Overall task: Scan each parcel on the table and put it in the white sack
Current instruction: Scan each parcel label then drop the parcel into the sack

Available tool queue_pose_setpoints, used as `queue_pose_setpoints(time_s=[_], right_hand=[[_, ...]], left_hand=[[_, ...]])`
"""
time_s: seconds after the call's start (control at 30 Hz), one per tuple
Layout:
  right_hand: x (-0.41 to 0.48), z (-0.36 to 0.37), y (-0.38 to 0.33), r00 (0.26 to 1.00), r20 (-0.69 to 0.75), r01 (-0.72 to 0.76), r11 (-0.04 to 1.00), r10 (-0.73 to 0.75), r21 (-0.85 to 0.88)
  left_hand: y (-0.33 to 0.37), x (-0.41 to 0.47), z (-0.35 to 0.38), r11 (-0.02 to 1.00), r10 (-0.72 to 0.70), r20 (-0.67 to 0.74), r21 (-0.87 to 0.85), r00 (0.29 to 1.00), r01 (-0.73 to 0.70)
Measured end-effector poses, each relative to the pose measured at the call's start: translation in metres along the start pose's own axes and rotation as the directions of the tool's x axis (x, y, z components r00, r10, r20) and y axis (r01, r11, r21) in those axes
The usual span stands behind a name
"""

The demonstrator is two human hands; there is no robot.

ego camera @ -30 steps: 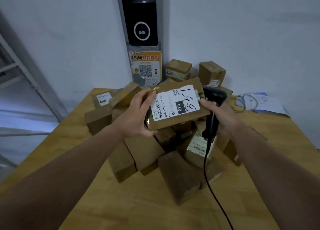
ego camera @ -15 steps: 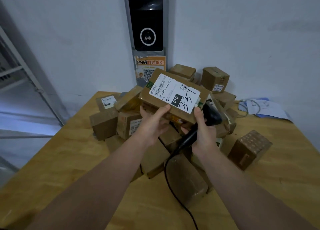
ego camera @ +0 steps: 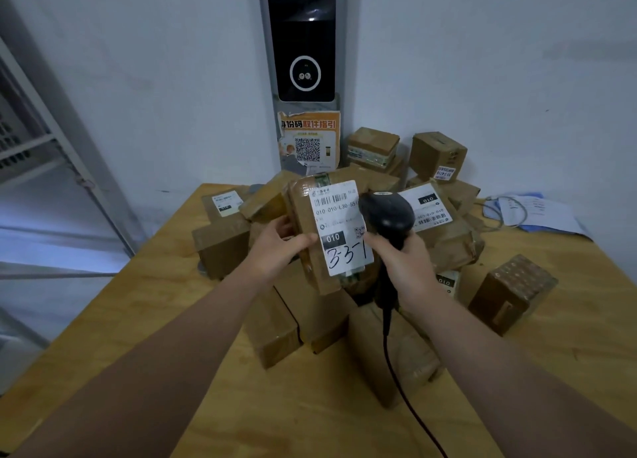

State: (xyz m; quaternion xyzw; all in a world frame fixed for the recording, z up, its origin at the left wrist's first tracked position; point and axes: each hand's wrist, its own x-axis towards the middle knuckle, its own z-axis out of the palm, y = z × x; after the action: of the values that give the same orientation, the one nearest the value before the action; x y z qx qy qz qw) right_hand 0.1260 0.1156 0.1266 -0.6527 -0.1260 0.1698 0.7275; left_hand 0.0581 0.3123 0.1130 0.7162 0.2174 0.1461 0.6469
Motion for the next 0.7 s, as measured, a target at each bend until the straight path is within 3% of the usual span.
queue_pose_setpoints(time_s=[0.17, 0.27, 0.4, 0.6, 0.7], right_hand=[[0.004, 0.0, 0.001, 0.999, -0.024, 0.047, 0.995, -0.049, -0.087], [0.005, 0.0, 0.0, 1.0, 0.002, 0.011, 0.996, -0.011, -0.085], [0.008, -0.003, -0.009, 0.999, -0.011, 0.039, 0.927, -0.047, -0.373], [-0.021, -0.006, -0.009, 0.994, 0.043, 0.108, 0.914, -0.099, -0.391], [-0.03, -0.002, 0.0, 0.997, 0.03, 0.071, 0.93, -0.065, -0.36]], left_hand=[[0.01, -0.002, 0.0, 0.993, -0.002, 0.15, 0.117, 0.989, -0.016], [0.014, 0.0, -0.001, 0.988, -0.024, 0.102, 0.155, 0.995, 0.008], [0.011, -0.003, -0.009, 0.988, 0.003, 0.03, 0.157, 1.0, -0.008], [0.0, -0.004, -0.02, 0.989, 0.018, -0.031, 0.148, 0.999, -0.013], [-0.008, -0.01, -0.016, 0.989, 0.027, -0.05, 0.15, 0.998, -0.019]])
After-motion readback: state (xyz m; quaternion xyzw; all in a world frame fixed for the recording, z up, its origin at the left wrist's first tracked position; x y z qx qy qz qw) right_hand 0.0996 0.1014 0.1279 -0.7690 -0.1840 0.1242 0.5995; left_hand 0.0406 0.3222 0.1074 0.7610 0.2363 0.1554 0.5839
